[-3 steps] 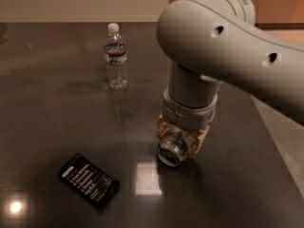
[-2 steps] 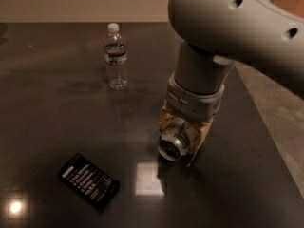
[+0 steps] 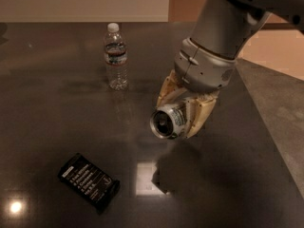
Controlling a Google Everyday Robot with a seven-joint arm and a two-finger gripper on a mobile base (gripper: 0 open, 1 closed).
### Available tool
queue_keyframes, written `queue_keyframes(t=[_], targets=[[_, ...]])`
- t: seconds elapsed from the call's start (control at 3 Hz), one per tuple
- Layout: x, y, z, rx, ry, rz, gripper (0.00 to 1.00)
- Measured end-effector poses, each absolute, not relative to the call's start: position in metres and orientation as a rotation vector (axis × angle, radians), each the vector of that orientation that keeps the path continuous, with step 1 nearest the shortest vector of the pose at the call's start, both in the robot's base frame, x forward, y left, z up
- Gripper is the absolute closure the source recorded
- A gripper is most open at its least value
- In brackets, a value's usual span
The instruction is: Place 7up can upright
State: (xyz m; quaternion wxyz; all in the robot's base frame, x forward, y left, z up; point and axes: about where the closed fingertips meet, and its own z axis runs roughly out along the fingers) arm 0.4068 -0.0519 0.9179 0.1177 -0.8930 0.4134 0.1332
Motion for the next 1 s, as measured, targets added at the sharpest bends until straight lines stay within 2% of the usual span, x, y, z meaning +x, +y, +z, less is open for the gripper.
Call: queue_keyframes(t=[1.0], targets=[[0.409,-0.047,0.906,-2.195,1.320,0.917,1.00]])
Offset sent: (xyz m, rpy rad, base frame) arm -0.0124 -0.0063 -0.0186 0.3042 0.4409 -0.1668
